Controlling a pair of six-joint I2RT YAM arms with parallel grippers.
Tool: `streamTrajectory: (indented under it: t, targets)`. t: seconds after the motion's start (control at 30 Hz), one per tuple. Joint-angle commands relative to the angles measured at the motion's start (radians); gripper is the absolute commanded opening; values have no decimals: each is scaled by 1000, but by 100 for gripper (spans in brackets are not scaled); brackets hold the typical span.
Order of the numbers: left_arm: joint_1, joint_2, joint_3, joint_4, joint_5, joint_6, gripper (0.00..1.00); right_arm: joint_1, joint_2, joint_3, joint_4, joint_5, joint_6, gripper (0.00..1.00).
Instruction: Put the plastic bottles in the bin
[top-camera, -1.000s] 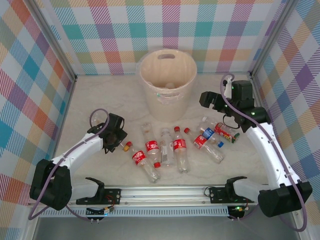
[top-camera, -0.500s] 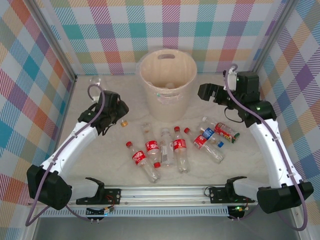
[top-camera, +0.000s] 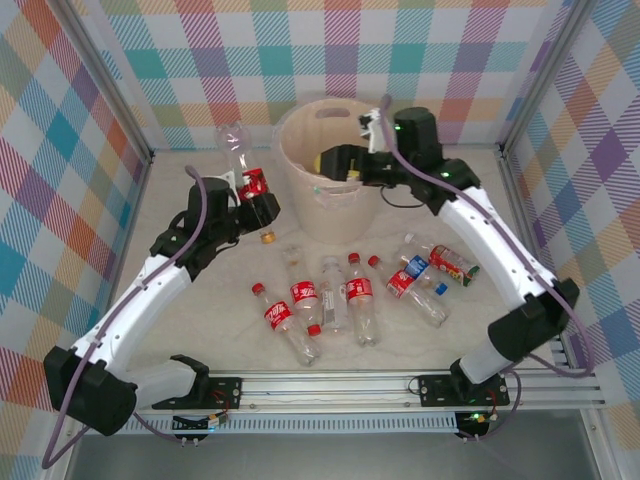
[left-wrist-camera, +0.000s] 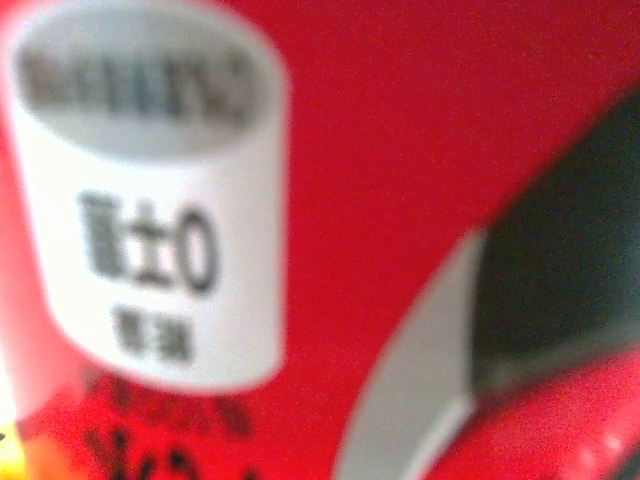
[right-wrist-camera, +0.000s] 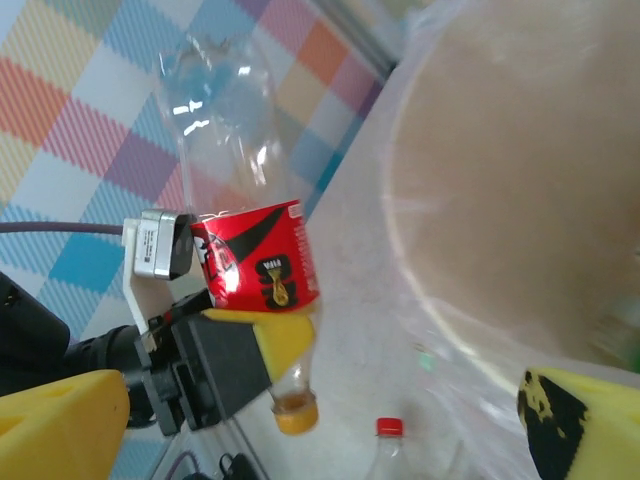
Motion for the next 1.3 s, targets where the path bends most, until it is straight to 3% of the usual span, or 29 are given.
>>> streamTrajectory:
  t: [0.0, 0.23, 0.47, 0.83, 1.13, 1.23, 1.27]
  targets:
    - [-22, -41, -25, 117, 152, 47, 17, 26, 34, 68, 29, -62, 14, 99]
    - [-71, -4, 6, 98, 311, 128, 13, 48, 61, 72, 48, -121, 24, 99]
    - [-141, 48, 55, 62, 289, 210, 6, 48, 114, 156, 40, -123, 33, 99]
    - [-183, 69, 72, 88, 318, 239, 2, 48, 172, 237, -17, -54, 4, 99]
    - [-192, 80, 76, 97, 309, 250, 3, 40, 154, 232, -42, 9, -8, 69]
    - [-192, 65, 66, 105, 279, 249, 15, 37, 148, 231, -36, 20, -12, 64]
    - [-192, 55, 58, 111, 258, 245, 26, 35, 146, 233, -31, 21, -14, 63]
